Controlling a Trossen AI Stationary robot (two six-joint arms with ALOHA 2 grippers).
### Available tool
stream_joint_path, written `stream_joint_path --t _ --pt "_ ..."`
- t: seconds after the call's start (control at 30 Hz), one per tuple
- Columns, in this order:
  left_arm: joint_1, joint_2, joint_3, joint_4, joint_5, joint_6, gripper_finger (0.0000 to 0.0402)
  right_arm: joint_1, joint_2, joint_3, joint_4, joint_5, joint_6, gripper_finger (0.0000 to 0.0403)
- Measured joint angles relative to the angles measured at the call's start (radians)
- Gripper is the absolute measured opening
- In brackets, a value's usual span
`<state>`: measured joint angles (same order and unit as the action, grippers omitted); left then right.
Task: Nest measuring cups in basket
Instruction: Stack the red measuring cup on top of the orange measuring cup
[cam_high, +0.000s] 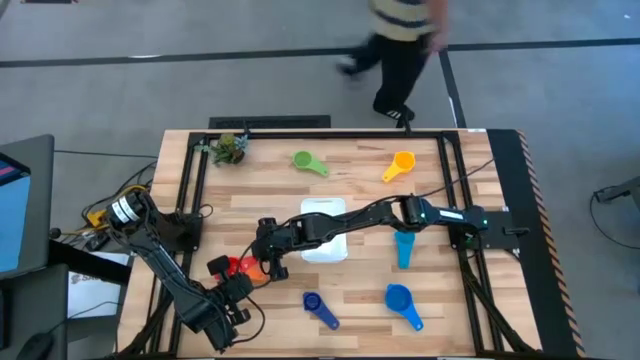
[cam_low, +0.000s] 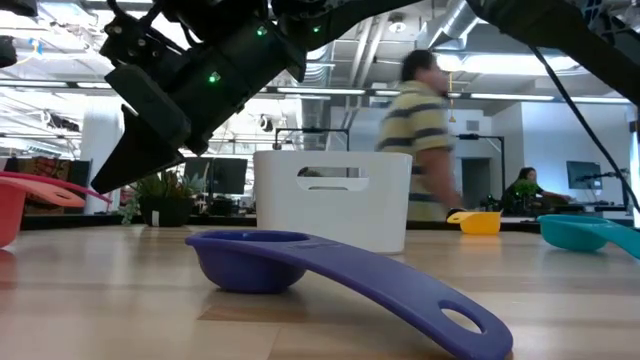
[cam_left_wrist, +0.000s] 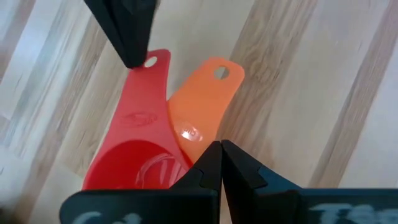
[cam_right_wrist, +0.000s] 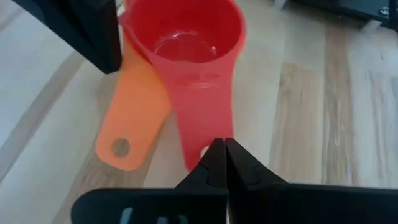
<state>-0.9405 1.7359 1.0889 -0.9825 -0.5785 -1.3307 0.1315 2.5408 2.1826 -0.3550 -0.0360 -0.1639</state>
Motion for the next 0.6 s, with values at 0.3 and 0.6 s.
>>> stream_joint_path --t 0.3,0.6 --pt "0.000 0.000 0.000 -0.028 -0.009 -0.015 0.0000 0.033 0.000 0.000 0.005 -0.023 -0.004 0.0004" --pt "0.000 0.000 0.000 -0.029 -0.010 -0.026 0.0000 0.075 0.000 0.000 0.005 -0.022 -0.005 0.0004"
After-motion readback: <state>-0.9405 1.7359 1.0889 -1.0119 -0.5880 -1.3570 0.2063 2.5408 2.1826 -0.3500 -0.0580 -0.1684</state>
